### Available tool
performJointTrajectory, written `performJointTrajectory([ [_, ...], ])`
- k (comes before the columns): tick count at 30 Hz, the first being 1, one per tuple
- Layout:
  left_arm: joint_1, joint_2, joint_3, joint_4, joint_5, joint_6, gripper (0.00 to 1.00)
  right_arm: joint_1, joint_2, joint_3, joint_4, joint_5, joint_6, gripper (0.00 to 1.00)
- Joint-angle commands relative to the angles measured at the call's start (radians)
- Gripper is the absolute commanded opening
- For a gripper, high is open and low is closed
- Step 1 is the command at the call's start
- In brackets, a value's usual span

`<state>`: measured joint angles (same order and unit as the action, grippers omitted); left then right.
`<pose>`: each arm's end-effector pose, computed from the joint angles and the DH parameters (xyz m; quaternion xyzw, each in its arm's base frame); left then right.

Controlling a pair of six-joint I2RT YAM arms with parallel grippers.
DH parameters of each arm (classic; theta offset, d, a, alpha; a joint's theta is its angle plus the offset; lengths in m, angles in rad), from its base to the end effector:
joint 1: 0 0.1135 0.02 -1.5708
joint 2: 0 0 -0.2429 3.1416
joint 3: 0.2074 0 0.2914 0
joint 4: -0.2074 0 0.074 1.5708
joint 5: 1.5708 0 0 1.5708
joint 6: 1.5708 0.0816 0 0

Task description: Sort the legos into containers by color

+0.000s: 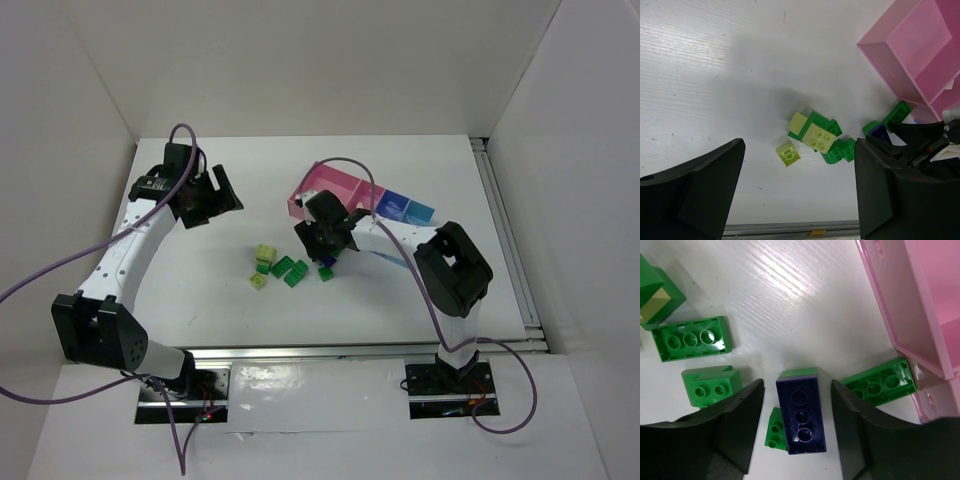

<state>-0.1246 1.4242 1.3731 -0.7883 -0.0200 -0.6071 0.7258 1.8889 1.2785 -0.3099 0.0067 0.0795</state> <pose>0.3736 -0.0451 0.2834 -0.2266 0.9059 -0.1192 0.3373 0.3431 0.3037 0.1061 -0.2999 0.8989 0.1223 0.2952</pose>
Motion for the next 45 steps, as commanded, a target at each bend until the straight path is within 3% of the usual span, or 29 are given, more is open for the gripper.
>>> performJointTrajectory([
  [1, 0.014, -0.007, 0.0, 0.029, 0.034, 0.007, 0.91, 0.015, -0.013, -0.004, 0.022, 0.022, 0.003, 0.6],
  [4, 0.014, -0.007, 0.0, 0.029, 0.034, 0.007, 0.91, 0.015, -0.013, -0.013, 0.011, 0.022, 0.003, 0.52],
  [11, 0.014, -0.007, 0.0, 0.038, 0.064, 0.007, 0.91, 0.015, -0.013, -0.034, 0.002, 0.047, 0.013, 0.52],
  [13, 0.014, -0.007, 0.0, 0.038, 0.065, 0.007, 0.91, 0.015, -0.013, -0.034, 0.011, 0.059, 0.023, 0.45],
  [18, 0.014, -0.007, 0.0, 0.038, 0.074, 0.007, 0.91, 0.015, -0.004, -0.024, -0.007, 0.059, 0.023, 0.43],
  [21, 0.005, -0.007, 0.009, 0.05, 0.104, 0.044, 0.91, 0.015, -0.046, -0.024, -0.008, 0.046, 0.032, 0.28],
  [24, -0.033, 0.002, 0.018, 0.087, 0.173, 0.128, 0.91, -0.011, -0.153, -0.044, 0.015, -0.046, 0.042, 0.26],
  [29, -0.033, 0.059, 0.049, 0.112, 0.554, 0.323, 0.88, -0.129, -0.332, -0.09, 0.029, -0.377, 0.042, 0.26],
  [31, -0.033, 0.059, 0.049, 0.141, 0.732, 0.352, 0.88, -0.166, -0.397, -0.116, 0.029, -0.474, 0.031, 0.26],
  [35, -0.079, 0.059, -0.016, 0.291, 0.943, 0.386, 0.92, -0.252, -0.468, -0.157, 0.014, -0.718, 0.043, 0.26],
  [40, -0.19, 0.105, -0.016, 0.35, 0.983, 0.458, 0.93, -0.315, -0.528, -0.209, 0.09, -0.967, 0.106, 0.26],
  [45, -0.236, 0.163, -0.014, 0.362, 1.176, 0.526, 0.9, -0.345, -0.564, -0.243, 0.184, -1.08, 0.169, 0.26],
])
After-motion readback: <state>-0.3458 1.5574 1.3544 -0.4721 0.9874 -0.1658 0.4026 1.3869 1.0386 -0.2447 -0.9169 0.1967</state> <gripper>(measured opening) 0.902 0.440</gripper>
